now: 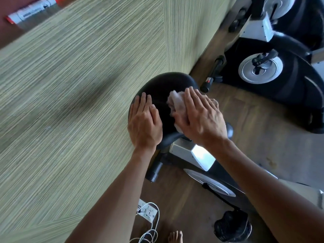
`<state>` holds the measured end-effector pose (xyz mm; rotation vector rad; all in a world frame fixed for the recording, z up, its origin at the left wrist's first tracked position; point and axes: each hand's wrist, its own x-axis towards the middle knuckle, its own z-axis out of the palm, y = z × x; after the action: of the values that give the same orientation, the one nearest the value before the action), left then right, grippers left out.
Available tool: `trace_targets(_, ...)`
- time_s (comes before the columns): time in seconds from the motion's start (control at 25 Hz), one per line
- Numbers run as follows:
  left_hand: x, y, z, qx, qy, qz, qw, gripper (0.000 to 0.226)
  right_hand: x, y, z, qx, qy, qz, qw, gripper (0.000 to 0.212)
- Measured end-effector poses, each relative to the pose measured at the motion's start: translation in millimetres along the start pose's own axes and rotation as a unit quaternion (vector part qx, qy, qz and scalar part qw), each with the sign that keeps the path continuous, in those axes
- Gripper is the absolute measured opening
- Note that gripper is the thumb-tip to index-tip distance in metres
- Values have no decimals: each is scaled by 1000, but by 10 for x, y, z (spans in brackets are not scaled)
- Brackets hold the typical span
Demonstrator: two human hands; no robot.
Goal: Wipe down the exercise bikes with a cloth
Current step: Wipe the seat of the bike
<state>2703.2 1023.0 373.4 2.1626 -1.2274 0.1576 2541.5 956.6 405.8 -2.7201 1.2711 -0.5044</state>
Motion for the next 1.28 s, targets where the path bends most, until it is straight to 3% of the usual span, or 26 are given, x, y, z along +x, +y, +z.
trace_targets(0.08,7,-14,3,-4,-2,0,1000,56,-308,216,-41,-19,17,-23,999,70)
trace_targets(0.16,12,-21,27,3,6,-5,1000,54,-429,320,-110,-4,34,85,996,59)
trace_targets(0.24,-6,-3,26,12,12,-9,1000,53,-181,277,-145,33,12,226,974,50)
trace_targets(0.28,-18,13,23,14,11,-10,1000,53,25,249,-82,36,-6,255,966,52)
trace_targets(0.4,-10,40,7,11,12,-16,1000,55,372,-2,-9,11,-52,177,983,67)
trace_targets(0.52,3,3,-2,-2,8,1,1000,57,-53,18,1,-3,-10,-29,1000,67)
trace_targets(0.6,9,-19,8,-5,11,1,1000,56,-360,128,-20,-13,15,-85,996,65)
trace_targets(0.68,8,-18,12,2,15,-2,1000,55,-268,135,9,-15,23,-9,1000,64)
trace_targets(0.76,12,23,9,6,9,-14,1000,56,160,15,40,13,-20,153,988,71)
trace_targets(0.84,-2,44,-11,6,2,-28,1000,58,679,-68,133,68,-55,231,969,83)
trace_targets(0.92,-10,47,-5,0,2,-30,1000,58,1062,-197,274,47,-55,181,981,80)
trace_targets(1.0,11,23,9,-20,14,-43,999,59,1210,-366,326,19,-92,46,994,74)
trace_targets(1.12,0,28,4,-42,22,-48,998,61,810,-218,201,29,-97,-99,990,69)
trace_targets(1.2,-4,23,2,-48,32,-38,998,59,329,59,54,15,-53,-106,993,67)
trace_targets(1.28,-3,14,14,-35,40,-26,998,56,52,203,-5,-9,-34,-39,999,66)
